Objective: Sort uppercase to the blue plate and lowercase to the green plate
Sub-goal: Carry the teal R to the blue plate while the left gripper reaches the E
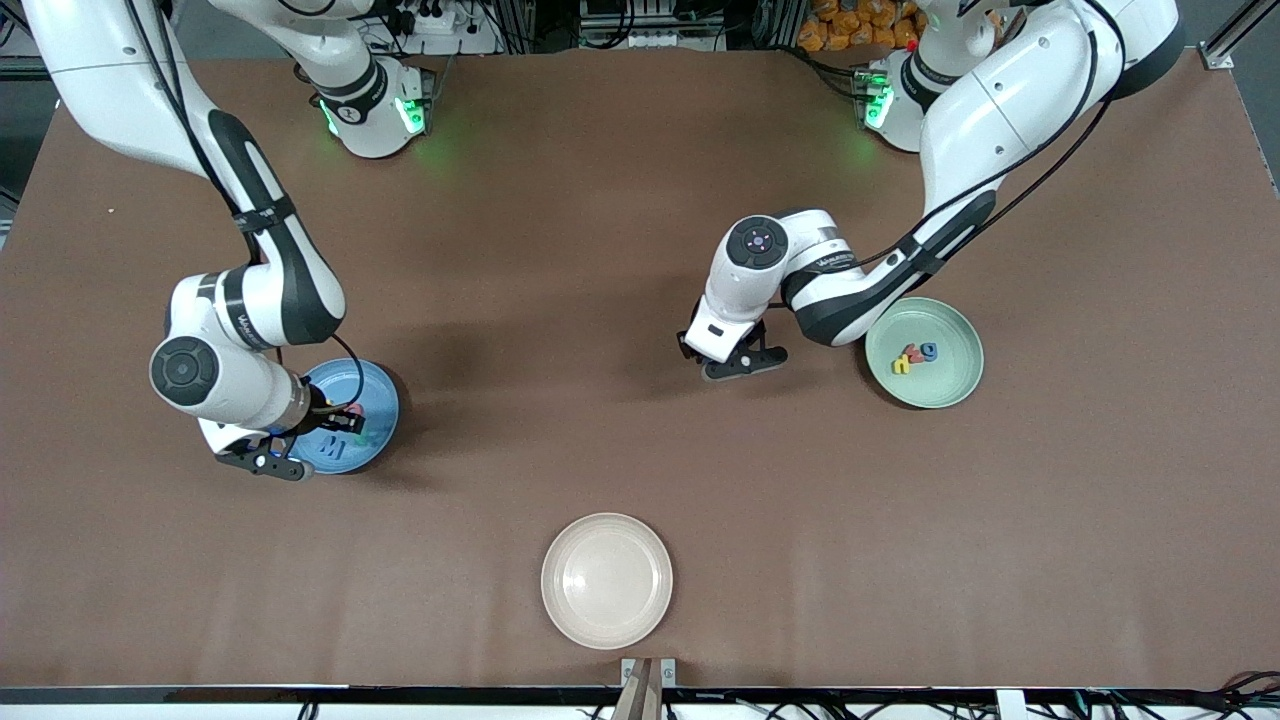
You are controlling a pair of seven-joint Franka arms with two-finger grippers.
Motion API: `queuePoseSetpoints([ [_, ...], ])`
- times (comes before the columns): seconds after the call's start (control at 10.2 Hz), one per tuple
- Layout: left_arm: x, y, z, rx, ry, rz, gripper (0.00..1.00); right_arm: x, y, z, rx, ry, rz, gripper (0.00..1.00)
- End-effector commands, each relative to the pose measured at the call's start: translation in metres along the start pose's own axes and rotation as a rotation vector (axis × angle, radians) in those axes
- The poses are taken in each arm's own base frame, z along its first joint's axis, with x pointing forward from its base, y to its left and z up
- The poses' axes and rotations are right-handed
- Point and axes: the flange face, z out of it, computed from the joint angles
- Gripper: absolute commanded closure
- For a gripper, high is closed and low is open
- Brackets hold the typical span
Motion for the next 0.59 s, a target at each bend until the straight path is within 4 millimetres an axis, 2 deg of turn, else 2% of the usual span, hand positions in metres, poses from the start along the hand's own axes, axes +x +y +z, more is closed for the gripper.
queuePoseSetpoints([
  [0.0,-0.004,0.002,0.004,0.007,0.028,0.0,0.47,0.007,-0.001,-0.022,0.035,0.02,0.006,0.29],
  [0.2,-0.006,0.002,0.013,0.015,0.037,0.007,0.47,0.003,-0.001,-0.046,0.03,0.023,0.001,0.29],
  [0.29,-0.006,0.001,0.017,0.019,0.037,0.008,0.47,-0.004,-0.002,-0.068,0.028,0.032,-0.006,0.29],
  [0.49,-0.008,0.002,0.019,0.022,0.037,0.009,0.48,-0.025,-0.009,-0.125,0.014,0.043,-0.032,0.19],
])
